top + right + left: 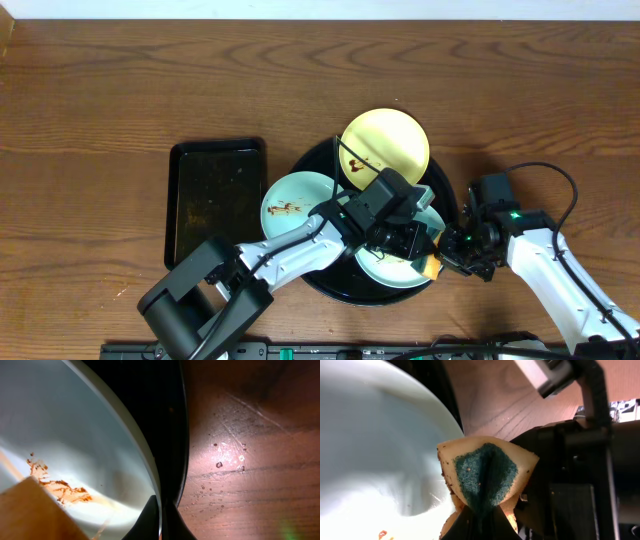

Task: Clean dirty plates on tray and stack at the side
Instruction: 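Scrub the tilted blue plate with the sponge in the left gripper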

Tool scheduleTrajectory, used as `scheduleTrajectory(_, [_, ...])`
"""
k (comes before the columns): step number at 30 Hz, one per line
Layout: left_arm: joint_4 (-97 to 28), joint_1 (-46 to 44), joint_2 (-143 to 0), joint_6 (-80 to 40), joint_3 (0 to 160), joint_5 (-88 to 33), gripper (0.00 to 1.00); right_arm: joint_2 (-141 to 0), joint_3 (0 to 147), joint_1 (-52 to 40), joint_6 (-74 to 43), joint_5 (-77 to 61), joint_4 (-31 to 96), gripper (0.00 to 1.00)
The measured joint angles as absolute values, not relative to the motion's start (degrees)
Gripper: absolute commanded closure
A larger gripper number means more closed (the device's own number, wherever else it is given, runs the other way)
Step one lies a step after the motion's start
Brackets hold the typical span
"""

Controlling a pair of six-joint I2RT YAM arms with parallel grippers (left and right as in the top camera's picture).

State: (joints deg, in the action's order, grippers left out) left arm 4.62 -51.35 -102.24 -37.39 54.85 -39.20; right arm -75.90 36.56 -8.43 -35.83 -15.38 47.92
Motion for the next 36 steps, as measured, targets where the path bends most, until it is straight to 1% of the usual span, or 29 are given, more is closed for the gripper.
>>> scheduleTrajectory(7, [1.3, -51.5, -103.5, -42.2, 54.8, -36.0, 0.93, -75.9, 36.6, -8.4, -35.8, -14.9, 48.8, 0.98])
scheduleTrajectory(17, [0.8, -51.5, -107.8, -43.5, 55.1, -32.6, 0.93, -75.9, 36.6, -8.4, -35.8, -14.7, 48.8, 0.98])
scheduleTrajectory(29, [-6.9, -50.3, -108.4, -42.5, 57.1, -29.1, 0.93, -75.9, 36.6, -8.4, -35.8, -14.0, 49.3, 0.98])
scheduleTrajectory(36, [-14.2, -50.3, -108.2, -41.5, 60.1, -24.6, 0.93, -75.9, 36.6, -8.4, -35.9, -13.2, 49.3, 0.98])
